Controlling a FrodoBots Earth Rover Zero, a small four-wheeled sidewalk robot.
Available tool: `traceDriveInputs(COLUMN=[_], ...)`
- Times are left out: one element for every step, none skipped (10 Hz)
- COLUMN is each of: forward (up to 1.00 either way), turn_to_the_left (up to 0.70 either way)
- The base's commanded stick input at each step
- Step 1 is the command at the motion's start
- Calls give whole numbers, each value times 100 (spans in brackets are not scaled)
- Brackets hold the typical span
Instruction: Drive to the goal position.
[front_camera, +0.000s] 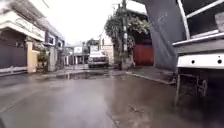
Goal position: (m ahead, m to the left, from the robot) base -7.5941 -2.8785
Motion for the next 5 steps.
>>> traceDriveInputs(forward=[100,100,100,100,100], turn_to_the_left=[0,0,-27,-27,0])
